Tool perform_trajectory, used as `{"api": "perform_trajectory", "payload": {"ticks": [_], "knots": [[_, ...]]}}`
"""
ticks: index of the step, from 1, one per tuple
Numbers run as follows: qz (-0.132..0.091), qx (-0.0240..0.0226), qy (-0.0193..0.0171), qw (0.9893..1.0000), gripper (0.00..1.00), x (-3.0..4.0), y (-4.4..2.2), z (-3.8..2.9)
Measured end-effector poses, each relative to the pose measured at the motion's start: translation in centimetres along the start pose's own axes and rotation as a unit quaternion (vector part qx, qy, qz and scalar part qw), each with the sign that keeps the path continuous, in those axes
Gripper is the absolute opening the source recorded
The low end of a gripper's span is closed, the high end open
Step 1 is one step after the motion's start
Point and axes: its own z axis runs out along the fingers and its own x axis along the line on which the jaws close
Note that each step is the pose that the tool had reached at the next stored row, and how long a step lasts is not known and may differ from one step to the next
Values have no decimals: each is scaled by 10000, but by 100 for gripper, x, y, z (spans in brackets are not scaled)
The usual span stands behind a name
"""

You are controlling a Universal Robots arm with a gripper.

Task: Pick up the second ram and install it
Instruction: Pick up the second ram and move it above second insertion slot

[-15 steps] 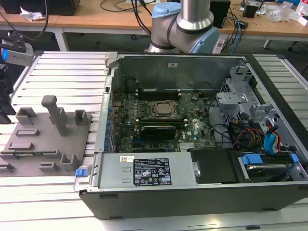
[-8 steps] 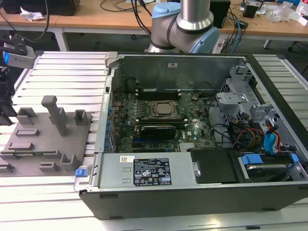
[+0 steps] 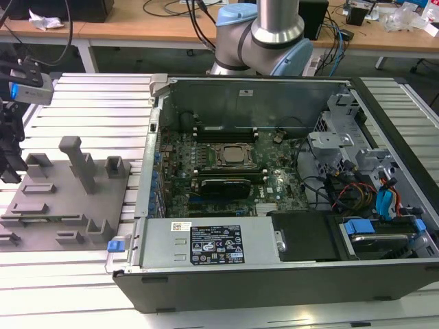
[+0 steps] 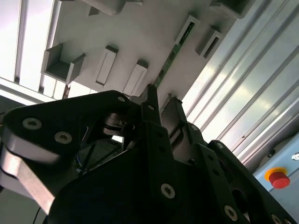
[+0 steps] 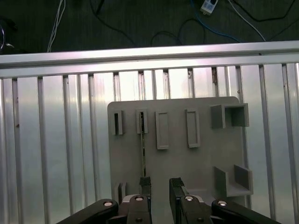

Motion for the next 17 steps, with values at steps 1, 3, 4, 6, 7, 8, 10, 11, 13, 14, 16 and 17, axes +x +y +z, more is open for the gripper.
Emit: {"api": "perform_trajectory", "payload": {"ticks": [1, 3, 4, 6, 7, 8, 10, 11, 13, 14, 16, 17], "knots": [[0, 0, 0, 10000, 30, 0, -1, 13], [0, 0, 0, 10000, 30, 1, -2, 39], [0, 0, 0, 10000, 30, 1, -2, 56], [0, 0, 0, 10000, 30, 2, -4, 84], [0, 0, 0, 10000, 30, 2, -4, 93], [0, 0, 0, 10000, 30, 2, -5, 100], [0, 0, 0, 10000, 30, 3, -6, 121], [0, 0, 0, 10000, 30, 3, -6, 134], [0, -1, 0, 10000, 30, 3, -7, 153], [0, 0, 0, 10000, 30, 4, -8, 166], [0, 0, 0, 10000, 30, 4, -8, 181], [0, 0, 0, 10000, 30, 4, -9, 190]]}}
